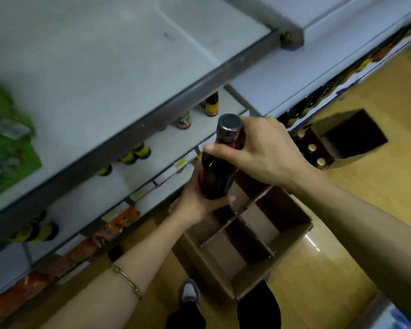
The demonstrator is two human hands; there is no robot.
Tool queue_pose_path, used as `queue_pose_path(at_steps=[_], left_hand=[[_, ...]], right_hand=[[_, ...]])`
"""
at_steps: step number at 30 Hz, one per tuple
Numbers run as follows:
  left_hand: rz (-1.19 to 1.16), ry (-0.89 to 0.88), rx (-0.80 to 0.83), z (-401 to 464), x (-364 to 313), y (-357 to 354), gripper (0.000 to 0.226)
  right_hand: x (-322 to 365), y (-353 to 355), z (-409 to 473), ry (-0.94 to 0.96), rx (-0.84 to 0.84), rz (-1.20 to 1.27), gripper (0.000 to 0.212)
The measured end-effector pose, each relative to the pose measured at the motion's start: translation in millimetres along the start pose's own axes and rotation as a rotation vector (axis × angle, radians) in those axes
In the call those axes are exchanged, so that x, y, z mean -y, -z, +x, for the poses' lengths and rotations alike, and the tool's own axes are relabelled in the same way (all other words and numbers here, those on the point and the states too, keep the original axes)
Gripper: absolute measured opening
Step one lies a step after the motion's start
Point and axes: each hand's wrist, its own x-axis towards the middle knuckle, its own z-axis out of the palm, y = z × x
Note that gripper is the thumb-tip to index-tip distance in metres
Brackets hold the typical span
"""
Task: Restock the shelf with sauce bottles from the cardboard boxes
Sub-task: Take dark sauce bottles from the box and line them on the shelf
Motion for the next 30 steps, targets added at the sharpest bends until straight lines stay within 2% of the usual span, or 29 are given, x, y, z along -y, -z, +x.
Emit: queue_pose_path(at_steps=[4,6,7,9,12,15,18,22,26,30], left_hand=[[0.14,-0.174,0.083,-17.3,-64.8,22.4,0.082],[0.164,-0.236,0.144,-27.2,-96.7,31.7,0.079],[0.164,-0.264,0.182,-32.8,-112.6,35.6,0.077],[0.174,-0.336,0.255,-43.6,-141.4,42.3,0.073],[0.184,-0.437,0.396,-59.8,-177.8,48.0,0.07],[0.162,-0.525,0.521,-76.7,-204.8,46.1,0.079],[0.118,-0.608,0.563,-98.5,-225.2,34.2,0.093],[0.052,-0.677,0.626,-127.9,-243.8,16.2,0.083],[-0.016,-0.739,0.594,-145.4,-256.7,-1.8,0.079],[-0.032,-0.825,0.488,-162.0,-265.4,-33.0,0.099]], right_hand=[[44.7,61.6,-17.0,-0.068,-0.125,0.002,0.044],[63.4,90.9,-27.1,-0.075,-0.147,0.102,0.034],[71.3,103.9,-32.4,-0.078,-0.127,0.199,0.031],[84.5,126.0,-45.2,-0.087,-0.046,0.392,0.041],[103.5,149.6,-66.7,-0.028,0.002,0.494,0.044],[125.1,169.8,-87.1,0.037,-0.143,0.51,0.033],[145.7,188.9,-102.8,0.03,-0.345,0.466,0.032],[164.7,216.1,-120.3,-0.025,-0.486,0.394,0.033],[171.3,237.9,-136.5,-0.072,-0.627,0.3,0.031],[163.6,262.6,-149.1,-0.166,-0.787,0.305,0.041]])
